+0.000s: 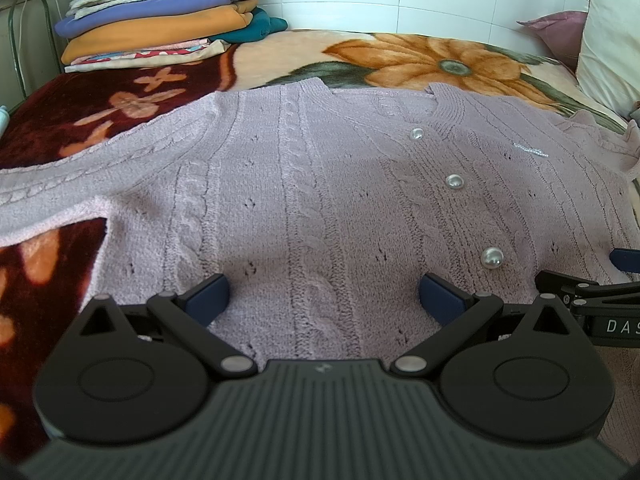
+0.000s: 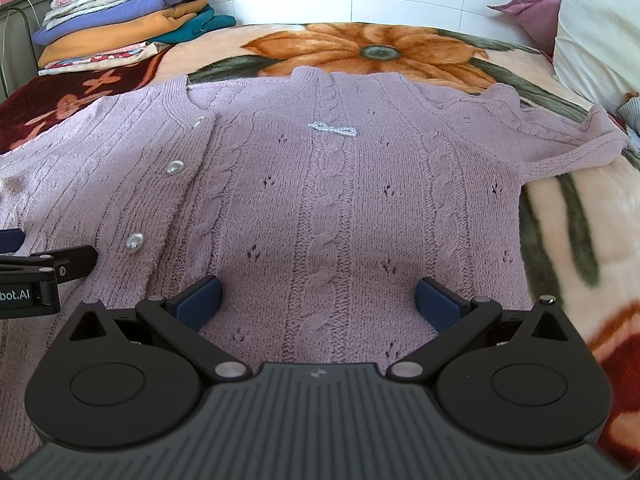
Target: Fold small clothes
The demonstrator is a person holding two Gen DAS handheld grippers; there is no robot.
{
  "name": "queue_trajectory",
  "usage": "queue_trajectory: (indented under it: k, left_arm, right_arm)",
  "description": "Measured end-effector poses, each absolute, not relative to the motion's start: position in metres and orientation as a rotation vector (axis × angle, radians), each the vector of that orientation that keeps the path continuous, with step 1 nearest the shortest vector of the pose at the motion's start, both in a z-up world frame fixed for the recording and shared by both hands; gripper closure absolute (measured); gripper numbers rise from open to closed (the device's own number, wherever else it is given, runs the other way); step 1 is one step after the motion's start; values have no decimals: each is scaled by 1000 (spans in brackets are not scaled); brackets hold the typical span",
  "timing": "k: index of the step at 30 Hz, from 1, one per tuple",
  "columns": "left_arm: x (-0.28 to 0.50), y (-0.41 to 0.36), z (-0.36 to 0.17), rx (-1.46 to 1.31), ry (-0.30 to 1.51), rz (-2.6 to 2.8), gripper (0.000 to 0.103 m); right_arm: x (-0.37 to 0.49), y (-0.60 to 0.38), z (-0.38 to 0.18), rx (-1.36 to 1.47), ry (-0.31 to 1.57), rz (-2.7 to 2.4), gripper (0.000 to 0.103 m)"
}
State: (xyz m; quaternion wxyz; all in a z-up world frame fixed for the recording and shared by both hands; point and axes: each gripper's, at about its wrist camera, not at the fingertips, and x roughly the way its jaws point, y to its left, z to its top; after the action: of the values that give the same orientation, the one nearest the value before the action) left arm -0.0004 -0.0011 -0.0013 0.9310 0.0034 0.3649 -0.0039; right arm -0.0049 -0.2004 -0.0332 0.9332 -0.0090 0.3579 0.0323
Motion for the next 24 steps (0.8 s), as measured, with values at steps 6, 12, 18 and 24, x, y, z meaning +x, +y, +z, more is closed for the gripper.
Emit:
queue_trajectory:
  k: [6, 12, 18, 24]
  left_arm:
    - [0, -1, -1, 7, 748, -8, 0]
    - [-2, -2, -1, 10, 753, -7, 0]
    - [2, 0, -1, 16, 768, -6, 0]
    - [4, -1, 12, 27, 792, 6, 0]
  right_arm:
    - [-5, -200, -31, -21, 735, 65, 0]
    - [-1, -200, -36, -21, 750, 65, 0]
    - [1, -197, -33, -30, 770, 62, 0]
    - [12, -207, -24, 14, 829, 103, 0]
